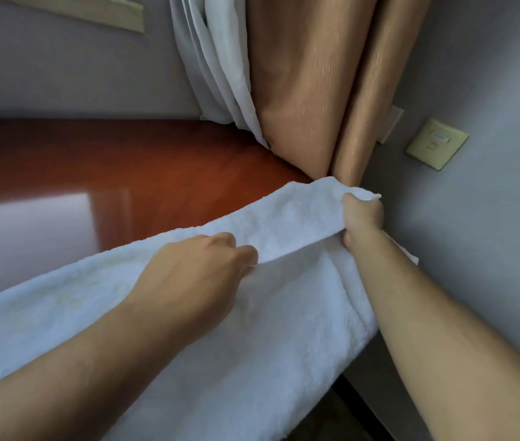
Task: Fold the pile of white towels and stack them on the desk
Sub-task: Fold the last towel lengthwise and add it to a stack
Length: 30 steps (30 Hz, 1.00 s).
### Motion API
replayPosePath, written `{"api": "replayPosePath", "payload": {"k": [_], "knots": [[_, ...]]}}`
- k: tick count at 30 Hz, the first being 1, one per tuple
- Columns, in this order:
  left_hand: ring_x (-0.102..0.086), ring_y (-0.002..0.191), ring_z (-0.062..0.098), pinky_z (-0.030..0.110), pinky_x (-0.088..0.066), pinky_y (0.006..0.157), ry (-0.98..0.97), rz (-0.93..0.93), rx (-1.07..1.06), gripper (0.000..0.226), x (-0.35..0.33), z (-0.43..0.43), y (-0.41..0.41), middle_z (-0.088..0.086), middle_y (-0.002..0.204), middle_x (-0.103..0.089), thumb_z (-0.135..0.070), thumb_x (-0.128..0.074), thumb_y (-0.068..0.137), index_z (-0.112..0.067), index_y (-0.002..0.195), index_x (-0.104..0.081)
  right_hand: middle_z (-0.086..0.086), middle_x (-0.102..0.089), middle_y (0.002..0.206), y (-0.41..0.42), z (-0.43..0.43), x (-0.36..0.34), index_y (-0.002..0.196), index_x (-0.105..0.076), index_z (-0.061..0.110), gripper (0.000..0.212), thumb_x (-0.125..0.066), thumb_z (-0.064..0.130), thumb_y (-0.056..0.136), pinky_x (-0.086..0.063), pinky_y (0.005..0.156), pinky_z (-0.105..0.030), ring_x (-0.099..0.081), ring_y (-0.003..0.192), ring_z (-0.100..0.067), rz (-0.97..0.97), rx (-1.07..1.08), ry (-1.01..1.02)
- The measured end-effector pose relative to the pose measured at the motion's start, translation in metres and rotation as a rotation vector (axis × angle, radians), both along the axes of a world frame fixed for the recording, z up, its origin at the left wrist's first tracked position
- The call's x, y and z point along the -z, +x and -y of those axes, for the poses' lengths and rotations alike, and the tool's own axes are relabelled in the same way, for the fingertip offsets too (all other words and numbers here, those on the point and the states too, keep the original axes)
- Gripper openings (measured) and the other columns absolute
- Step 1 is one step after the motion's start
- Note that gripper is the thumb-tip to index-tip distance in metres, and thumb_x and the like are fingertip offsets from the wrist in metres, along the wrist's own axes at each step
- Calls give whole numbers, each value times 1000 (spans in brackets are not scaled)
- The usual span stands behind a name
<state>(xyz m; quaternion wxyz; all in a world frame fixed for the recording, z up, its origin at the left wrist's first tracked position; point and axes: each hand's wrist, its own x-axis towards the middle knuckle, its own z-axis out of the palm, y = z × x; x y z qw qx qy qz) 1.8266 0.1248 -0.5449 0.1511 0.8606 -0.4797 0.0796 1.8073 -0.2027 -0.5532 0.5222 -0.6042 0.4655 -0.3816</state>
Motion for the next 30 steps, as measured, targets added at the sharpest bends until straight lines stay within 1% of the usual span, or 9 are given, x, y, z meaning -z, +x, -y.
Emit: {"api": "replayPosePath", "payload": {"k": [3, 9, 14, 16, 20, 23, 24, 26, 30], "knots": [[-60, 77, 20, 35, -52, 64, 65, -5, 20, 24, -2, -2, -5, -8, 89, -56, -41, -36, 102, -32, 105, -58, -3, -73, 105, -4, 0, 4, 116, -68, 10, 33, -52, 14, 87, -59, 86, -40, -70, 96, -24, -79, 79, -153], [-63, 89, 14, 33, -55, 73, 133, -94, 29, 27, -6, -4, -8, -14, 102, -60, -48, -46, 95, -43, 117, -60, -5, -68, 117, -13, 10, 10, 127, -59, 7, 40, -58, 10, 87, -49, 65, -24, -67, 97, -21, -146, 154, -206], [-61, 89, 11, 34, -54, 73, 152, -125, 117, 30, -5, -6, -11, -14, 104, -58, -37, -44, 94, -44, 121, -55, -10, -44, 153, -13, 9, 9, 158, -24, 8, 78, -60, 0, 89, -45, 98, -28, -49, 137, -26, -218, 186, -298], [-58, 84, 10, 35, -53, 71, 143, -146, 129, 25, -5, -6, -11, -13, 96, -56, -34, -41, 93, -41, 112, -56, -12, -37, 157, -15, 7, 9, 160, -18, 10, 82, -58, -2, 88, -39, 95, -25, -45, 140, -28, -218, 232, -317], [-58, 90, 6, 34, -53, 75, 136, -190, 123, 29, -6, -7, -10, -16, 100, -59, -49, -37, 94, -44, 112, -59, -14, -30, 154, -17, -10, 9, 151, -37, 18, 76, -63, -3, 83, -38, 101, -39, -41, 131, -34, -597, 255, -657], [-55, 98, 7, 36, -50, 84, 95, -297, 98, 51, -5, -6, -6, -13, 102, -59, -58, -18, 95, -35, 110, -62, -9, -45, 144, -8, -32, 3, 126, -61, 18, 40, -60, 16, 87, -32, 105, -49, -40, 127, -34, -908, 63, -969], [-51, 105, 9, 36, -47, 90, 89, -285, 84, 50, -3, -6, -4, -14, 108, -55, -54, -17, 97, -35, 116, -60, -9, -51, 139, -3, -41, 2, 121, -64, 17, 34, -54, 29, 92, -32, 105, -50, -42, 126, -34, -995, -54, -928], [-33, 127, 15, 35, -33, 109, 157, -207, 37, 45, 7, -5, 2, -12, 137, -40, -51, -22, 100, -42, 140, -40, -12, -45, 149, 4, -54, 6, 139, -55, 15, 62, -34, 57, 97, -27, 113, -53, -39, 136, -37, -1152, -288, -670], [19, 153, 13, 37, 9, 123, 332, -233, -13, 71, 24, -10, 9, -10, 167, 18, -67, -7, 93, -44, 158, 10, -9, 4, 170, 9, -58, 19, 162, -3, 21, 88, -12, 72, 92, -1, 121, -57, 3, 154, -40, -1193, -432, -520]]}}
